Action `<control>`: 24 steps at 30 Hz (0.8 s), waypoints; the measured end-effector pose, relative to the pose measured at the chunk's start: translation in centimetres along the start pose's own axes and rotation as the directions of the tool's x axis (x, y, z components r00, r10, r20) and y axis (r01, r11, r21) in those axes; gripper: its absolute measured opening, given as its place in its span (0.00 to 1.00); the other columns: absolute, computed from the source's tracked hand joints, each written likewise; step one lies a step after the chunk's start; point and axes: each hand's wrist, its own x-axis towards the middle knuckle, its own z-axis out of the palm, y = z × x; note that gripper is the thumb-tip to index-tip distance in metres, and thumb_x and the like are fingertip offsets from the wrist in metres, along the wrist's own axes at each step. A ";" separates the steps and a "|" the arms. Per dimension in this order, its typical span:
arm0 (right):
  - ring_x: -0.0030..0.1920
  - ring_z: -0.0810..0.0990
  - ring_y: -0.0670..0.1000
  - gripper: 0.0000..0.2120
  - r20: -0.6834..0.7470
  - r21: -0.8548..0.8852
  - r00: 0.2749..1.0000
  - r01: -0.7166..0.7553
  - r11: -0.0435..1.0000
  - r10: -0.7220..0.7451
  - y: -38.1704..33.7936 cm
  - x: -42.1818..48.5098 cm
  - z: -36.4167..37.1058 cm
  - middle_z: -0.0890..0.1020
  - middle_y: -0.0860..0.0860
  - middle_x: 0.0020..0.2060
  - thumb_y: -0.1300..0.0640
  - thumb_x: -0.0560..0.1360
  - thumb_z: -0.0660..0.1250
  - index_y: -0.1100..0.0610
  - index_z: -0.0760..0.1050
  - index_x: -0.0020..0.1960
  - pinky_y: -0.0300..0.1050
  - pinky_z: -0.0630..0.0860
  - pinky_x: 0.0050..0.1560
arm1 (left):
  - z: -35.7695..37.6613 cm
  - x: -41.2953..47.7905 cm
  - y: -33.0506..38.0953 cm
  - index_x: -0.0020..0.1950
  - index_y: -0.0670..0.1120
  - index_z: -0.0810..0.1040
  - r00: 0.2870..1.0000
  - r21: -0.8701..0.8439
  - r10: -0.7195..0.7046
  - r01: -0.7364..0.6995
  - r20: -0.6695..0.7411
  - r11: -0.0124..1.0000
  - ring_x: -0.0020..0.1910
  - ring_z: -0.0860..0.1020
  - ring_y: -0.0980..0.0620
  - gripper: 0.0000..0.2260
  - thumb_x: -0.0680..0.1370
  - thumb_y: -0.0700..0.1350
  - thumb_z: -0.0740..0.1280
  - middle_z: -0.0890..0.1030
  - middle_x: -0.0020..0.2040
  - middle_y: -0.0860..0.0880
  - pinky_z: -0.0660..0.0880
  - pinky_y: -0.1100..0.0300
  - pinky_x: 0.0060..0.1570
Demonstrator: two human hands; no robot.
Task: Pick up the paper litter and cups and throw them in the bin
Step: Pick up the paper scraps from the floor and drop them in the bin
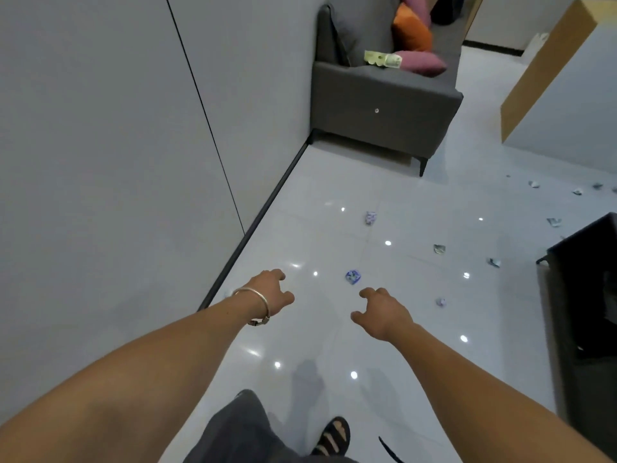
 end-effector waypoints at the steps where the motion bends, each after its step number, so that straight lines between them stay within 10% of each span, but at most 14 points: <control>1: 0.64 0.72 0.55 0.30 0.006 -0.004 1.000 0.003 1.000 -0.003 0.1 1.3 -0.5 0.66 0.54 0.69 0.43 0.78 0.62 0.52 0.60 0.75 0.49 0.73 0.59 | -0.1 1.1 -0.1 0.72 0.47 0.64 1.000 0.006 -0.020 0.020 0.014 1.000 0.62 0.73 0.47 0.27 0.75 0.52 0.64 0.69 0.69 0.46 0.72 0.53 0.60; 14: 0.61 0.76 0.53 0.28 0.150 0.004 0.979 -0.143 0.990 0.141 1.1 21.4 -3.7 0.68 0.51 0.69 0.44 0.77 0.64 0.51 0.63 0.74 0.46 0.74 0.58 | -4.1 23.4 -3.9 0.71 0.45 0.65 0.979 -0.080 -0.195 0.199 0.064 0.977 0.58 0.75 0.45 0.26 0.76 0.51 0.64 0.73 0.64 0.44 0.72 0.56 0.52; 24: 0.52 0.78 0.53 0.20 0.313 -0.101 0.945 -0.068 0.993 0.097 6.9 43.5 4.3 0.71 0.53 0.62 0.49 0.77 0.64 0.52 0.69 0.67 0.44 0.74 0.47 | 10.1 36.9 -8.0 0.72 0.47 0.65 0.865 -0.135 -0.454 0.487 0.214 0.863 0.61 0.73 0.45 0.26 0.76 0.53 0.64 0.72 0.66 0.45 0.71 0.54 0.58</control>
